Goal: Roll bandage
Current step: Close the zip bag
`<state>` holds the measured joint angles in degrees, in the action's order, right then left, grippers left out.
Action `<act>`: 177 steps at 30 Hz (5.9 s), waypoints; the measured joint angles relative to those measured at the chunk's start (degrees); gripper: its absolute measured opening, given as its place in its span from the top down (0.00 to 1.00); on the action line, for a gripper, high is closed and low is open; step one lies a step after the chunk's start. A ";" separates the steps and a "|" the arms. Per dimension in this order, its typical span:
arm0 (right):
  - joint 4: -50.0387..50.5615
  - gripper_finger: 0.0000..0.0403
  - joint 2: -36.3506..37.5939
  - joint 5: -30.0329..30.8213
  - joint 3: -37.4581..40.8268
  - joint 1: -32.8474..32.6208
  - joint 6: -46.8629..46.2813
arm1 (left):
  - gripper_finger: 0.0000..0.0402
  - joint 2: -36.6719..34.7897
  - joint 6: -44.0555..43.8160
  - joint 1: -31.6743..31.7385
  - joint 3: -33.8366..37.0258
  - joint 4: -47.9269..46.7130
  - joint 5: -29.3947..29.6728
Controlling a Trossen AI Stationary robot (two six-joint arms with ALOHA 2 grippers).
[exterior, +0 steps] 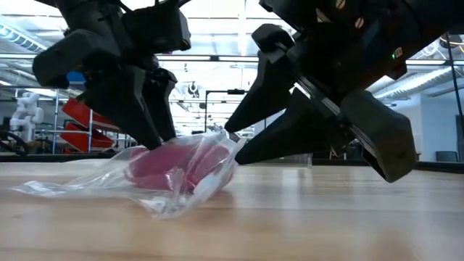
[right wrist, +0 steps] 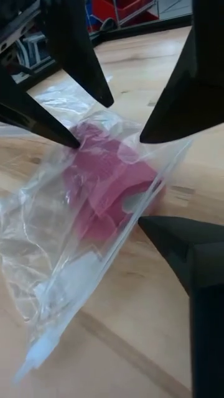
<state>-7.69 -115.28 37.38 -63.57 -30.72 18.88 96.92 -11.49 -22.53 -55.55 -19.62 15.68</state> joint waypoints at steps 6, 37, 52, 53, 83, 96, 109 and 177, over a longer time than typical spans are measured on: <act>1.54 0.74 0.00 0.05 0.00 0.49 -0.16 | 0.37 0.02 0.33 1.18 0.46 1.23 0.04; 13.88 1.00 13.16 9.85 0.02 0.45 -39.16 | 0.37 -8.15 3.47 1.12 -2.97 -8.54 17.09; 27.72 1.00 19.30 8.77 0.00 2.33 -51.67 | 0.37 -17.15 5.99 0.75 -3.69 -7.53 17.84; 27.72 1.00 19.30 8.77 0.00 2.44 -51.69 | 0.37 -17.10 6.10 0.75 -3.69 -7.46 17.81; 27.19 1.00 19.32 9.12 0.02 3.15 -50.78 | 0.77 -14.51 12.02 2.05 -2.64 1.70 8.13; 25.36 1.00 19.32 9.07 0.02 3.15 -49.25 | 0.81 -11.55 15.12 3.44 -1.86 3.42 8.15; 25.68 1.00 19.32 9.07 0.00 3.15 -49.25 | 0.87 -10.10 15.00 4.09 -1.88 5.75 8.47; -3.12 0.73 16.69 -9.62 0.02 12.70 -30.16 | 1.00 -10.16 17.77 7.13 -5.51 1.14 -0.59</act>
<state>-10.81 -98.59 27.76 -63.55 -18.02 -11.28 86.76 6.28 -15.40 -61.06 -18.48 15.09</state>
